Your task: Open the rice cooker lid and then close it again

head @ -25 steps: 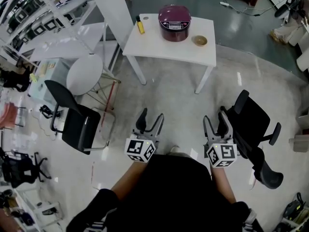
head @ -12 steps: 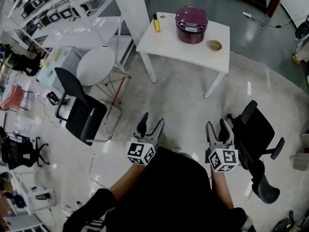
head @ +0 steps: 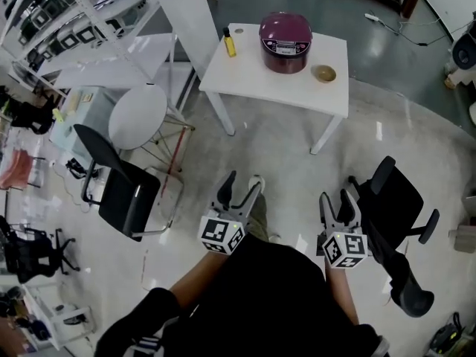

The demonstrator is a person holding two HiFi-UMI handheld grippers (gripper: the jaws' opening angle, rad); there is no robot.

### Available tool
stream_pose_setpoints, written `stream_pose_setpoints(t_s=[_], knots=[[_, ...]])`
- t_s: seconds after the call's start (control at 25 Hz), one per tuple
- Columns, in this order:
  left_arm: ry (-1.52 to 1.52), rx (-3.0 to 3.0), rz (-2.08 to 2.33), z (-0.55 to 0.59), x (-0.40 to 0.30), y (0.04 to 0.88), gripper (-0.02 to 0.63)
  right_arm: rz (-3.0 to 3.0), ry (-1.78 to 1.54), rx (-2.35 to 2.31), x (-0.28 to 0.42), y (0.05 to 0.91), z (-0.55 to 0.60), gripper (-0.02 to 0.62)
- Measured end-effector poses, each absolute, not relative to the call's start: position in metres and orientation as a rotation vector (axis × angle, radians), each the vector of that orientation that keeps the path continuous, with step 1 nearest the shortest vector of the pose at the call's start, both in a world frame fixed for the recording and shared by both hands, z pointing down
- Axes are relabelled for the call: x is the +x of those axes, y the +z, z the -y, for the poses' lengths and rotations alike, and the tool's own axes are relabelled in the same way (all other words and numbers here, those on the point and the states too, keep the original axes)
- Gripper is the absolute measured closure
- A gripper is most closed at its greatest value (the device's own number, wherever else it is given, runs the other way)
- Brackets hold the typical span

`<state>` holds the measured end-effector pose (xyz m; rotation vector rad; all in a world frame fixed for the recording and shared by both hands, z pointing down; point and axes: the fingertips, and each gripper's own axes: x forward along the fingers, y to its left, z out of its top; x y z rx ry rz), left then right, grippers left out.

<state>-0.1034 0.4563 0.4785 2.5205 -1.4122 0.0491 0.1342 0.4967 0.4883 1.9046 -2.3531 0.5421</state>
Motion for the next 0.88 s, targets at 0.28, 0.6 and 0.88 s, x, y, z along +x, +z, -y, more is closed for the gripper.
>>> stream_pose_setpoints(t_s=[0.28, 0.6, 0.88], knots=[[0.022, 2.548, 1.312, -0.367, -0.087, 0.484, 0.333, 2.274, 0.586, 1.938, 0.145, 0.494, -0.432, 0.365], [0.0, 2.546, 1.296, -0.261, -0.092, 0.48, 0.333, 2.278, 0.443, 2.031, 0.143, 0.452, -0.314, 0.365], [0.009, 2.566, 1.278, -0.18, -0.119, 0.472, 0.333, 2.296, 0.456, 1.982, 0.103, 0.446, -0.22, 0.365]])
